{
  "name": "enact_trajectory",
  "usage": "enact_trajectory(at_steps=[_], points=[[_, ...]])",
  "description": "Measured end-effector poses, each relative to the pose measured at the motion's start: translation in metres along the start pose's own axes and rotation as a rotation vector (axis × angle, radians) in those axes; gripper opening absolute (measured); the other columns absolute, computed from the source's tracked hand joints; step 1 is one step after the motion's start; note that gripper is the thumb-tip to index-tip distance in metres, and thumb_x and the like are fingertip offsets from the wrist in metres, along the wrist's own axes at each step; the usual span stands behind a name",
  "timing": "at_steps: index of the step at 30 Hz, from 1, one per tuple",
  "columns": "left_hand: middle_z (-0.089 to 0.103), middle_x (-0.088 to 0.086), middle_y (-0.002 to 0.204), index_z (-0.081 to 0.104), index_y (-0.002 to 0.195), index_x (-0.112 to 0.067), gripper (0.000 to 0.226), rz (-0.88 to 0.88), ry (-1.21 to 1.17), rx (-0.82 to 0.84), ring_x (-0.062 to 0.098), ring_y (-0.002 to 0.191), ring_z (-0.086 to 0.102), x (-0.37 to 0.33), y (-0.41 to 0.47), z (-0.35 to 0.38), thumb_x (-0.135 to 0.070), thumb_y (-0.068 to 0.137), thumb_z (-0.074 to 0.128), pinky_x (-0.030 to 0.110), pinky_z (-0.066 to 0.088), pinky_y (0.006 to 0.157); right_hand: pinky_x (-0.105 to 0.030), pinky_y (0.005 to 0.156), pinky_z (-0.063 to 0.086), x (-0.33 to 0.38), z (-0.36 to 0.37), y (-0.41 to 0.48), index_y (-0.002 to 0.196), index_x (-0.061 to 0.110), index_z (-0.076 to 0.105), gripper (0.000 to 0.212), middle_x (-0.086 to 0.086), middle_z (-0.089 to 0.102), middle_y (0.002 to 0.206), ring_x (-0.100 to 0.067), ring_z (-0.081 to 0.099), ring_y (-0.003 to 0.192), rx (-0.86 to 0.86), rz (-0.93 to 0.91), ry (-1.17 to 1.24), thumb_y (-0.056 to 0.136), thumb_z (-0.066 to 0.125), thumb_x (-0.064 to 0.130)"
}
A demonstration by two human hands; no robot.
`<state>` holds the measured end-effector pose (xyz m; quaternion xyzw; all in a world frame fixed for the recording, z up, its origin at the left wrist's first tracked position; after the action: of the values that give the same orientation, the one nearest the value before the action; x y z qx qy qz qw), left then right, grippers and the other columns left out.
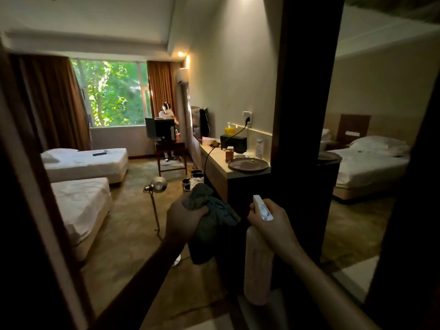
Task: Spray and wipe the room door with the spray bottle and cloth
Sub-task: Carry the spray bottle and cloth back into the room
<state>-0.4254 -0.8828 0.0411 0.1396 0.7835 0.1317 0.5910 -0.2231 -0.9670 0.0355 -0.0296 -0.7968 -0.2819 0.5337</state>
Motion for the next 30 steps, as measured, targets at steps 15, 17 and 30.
enact_trajectory(at_steps=[15,17,30], points=[[0.067,-0.010,0.096,0.064,0.111,-0.019,0.036,0.176,-0.004,0.285,0.005,0.091,0.066,0.104,0.329,0.095,-0.016,0.078,0.078,0.023,0.056,0.078,-0.027,0.060,0.047,-0.094,0.100,0.280,0.088,0.002,0.063,0.010,-0.012,0.065,0.081,-0.013,0.061,0.068,-0.121,0.062,-0.102,0.083,0.067,0.009],[0.065,-0.009,0.095,0.062,0.108,-0.019,0.033,0.178,-0.032,0.337,0.010,0.093,0.064,0.117,0.378,0.110,-0.012,0.079,0.076,0.028,0.055,0.081,-0.019,0.059,0.047,-0.106,0.112,0.320,0.089,0.009,0.064,0.007,-0.001,0.065,0.080,-0.002,0.060,0.067,-0.175,0.054,-0.125,0.084,0.068,0.011],[0.068,-0.004,0.100,0.060,0.105,-0.032,0.038,0.113,-0.205,0.607,0.008,0.094,0.064,0.175,0.637,0.232,-0.009,0.079,0.074,0.016,0.050,0.073,-0.038,0.069,0.055,-0.159,0.134,0.585,0.085,0.013,0.063,0.004,-0.003,0.066,0.081,-0.024,0.069,0.082,-0.483,0.045,-0.209,0.086,0.066,0.012]])
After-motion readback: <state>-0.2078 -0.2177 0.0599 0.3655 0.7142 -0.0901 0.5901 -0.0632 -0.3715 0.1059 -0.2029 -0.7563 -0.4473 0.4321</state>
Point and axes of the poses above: each hand's wrist, its own y-axis towards the middle knuckle, its own z-axis out of the palm, x = y × z, the point moved 2 cm from there along y, towards the middle knuckle
